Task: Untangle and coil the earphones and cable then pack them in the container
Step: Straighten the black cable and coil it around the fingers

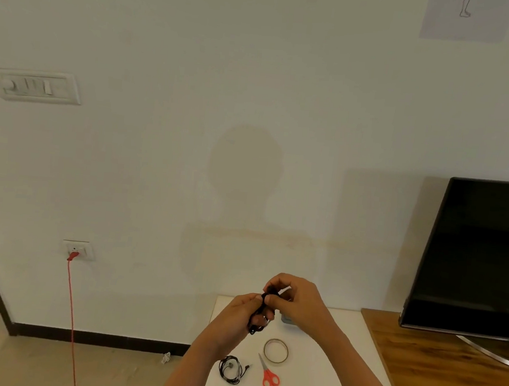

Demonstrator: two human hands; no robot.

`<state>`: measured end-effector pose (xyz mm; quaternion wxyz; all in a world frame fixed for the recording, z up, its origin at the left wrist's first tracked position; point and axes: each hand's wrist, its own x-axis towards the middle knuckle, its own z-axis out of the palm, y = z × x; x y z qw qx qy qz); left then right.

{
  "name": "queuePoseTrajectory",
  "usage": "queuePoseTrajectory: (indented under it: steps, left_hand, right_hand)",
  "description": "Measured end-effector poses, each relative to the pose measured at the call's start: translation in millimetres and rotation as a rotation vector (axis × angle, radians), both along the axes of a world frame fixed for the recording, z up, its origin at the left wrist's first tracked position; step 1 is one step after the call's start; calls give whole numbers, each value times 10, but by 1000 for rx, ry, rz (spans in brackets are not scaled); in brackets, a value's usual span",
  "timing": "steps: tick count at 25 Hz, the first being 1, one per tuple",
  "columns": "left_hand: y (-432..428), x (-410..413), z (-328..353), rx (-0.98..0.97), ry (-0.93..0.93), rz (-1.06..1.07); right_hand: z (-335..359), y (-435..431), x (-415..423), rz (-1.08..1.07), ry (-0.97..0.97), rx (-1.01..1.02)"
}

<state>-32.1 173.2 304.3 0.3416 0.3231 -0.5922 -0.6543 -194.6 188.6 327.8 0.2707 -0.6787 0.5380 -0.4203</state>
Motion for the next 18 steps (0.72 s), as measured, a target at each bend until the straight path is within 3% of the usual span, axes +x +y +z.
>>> queuePoseTrajectory:
  steps: [3,6,9,14,18]
  left_hand:
    - [21,7,51,69,22,-44]
    - [17,24,70,2,-94,-78]
    - [-24,60,86,8,-77,-117]
    - [-69,118,89,86,49,-176]
    - [-88,91,94,-34,-155,-141]
  right_hand:
    - [-106,-9,9,-44,30,-72]
    - [-187,-2,13,-27,61,-173]
    - [-232,16,-5,48,68,-170]
    - [-216,12,-89,187,-128,-67]
    - [-251,-27,-66,105,-48,-66]
